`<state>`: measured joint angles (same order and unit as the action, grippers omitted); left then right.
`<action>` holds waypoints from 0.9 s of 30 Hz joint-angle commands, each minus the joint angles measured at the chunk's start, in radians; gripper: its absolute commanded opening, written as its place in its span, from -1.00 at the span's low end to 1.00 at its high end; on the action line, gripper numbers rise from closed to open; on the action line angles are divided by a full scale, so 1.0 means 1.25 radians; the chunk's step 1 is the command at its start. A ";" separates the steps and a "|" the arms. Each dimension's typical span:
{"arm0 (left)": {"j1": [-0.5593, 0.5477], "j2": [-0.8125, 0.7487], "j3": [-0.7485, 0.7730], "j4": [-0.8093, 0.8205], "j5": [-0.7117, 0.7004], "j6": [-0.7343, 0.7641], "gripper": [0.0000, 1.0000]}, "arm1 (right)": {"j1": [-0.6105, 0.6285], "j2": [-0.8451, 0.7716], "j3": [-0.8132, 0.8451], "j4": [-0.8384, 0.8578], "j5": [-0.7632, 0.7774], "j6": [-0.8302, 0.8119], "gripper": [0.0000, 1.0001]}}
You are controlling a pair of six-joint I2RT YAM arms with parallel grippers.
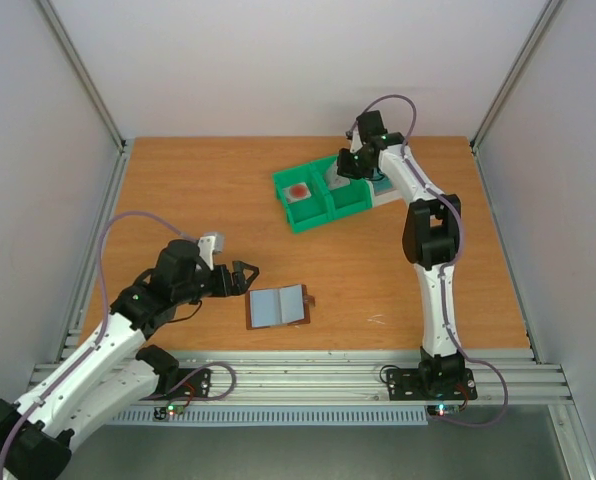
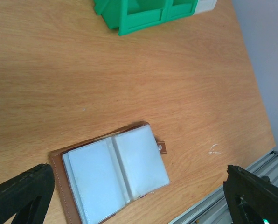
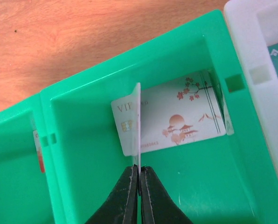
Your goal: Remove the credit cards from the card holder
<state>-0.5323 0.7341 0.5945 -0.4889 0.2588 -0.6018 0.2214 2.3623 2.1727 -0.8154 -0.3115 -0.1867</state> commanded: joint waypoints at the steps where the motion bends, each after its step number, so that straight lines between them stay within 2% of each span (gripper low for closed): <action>1: -0.001 0.026 0.032 0.048 0.016 0.019 0.99 | -0.009 0.046 0.063 0.011 -0.013 -0.012 -0.86; 7: -0.001 0.039 0.042 0.036 0.008 0.043 0.99 | -0.015 0.087 0.108 -0.020 0.024 -0.014 -0.74; 16: -0.001 0.075 0.040 0.053 0.018 0.032 0.99 | -0.016 0.098 0.125 -0.038 0.057 -0.015 -0.68; 23: -0.001 0.121 0.053 0.037 -0.012 0.020 0.99 | -0.015 0.084 0.142 -0.072 0.056 -0.004 -0.63; 27: -0.001 0.147 0.056 0.033 -0.010 0.007 0.99 | -0.015 0.038 0.122 -0.095 0.037 0.007 -0.52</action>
<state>-0.5323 0.8940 0.6285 -0.4751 0.2615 -0.5766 0.2062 2.4672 2.3146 -0.8841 -0.2554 -0.1913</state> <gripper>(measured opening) 0.994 0.213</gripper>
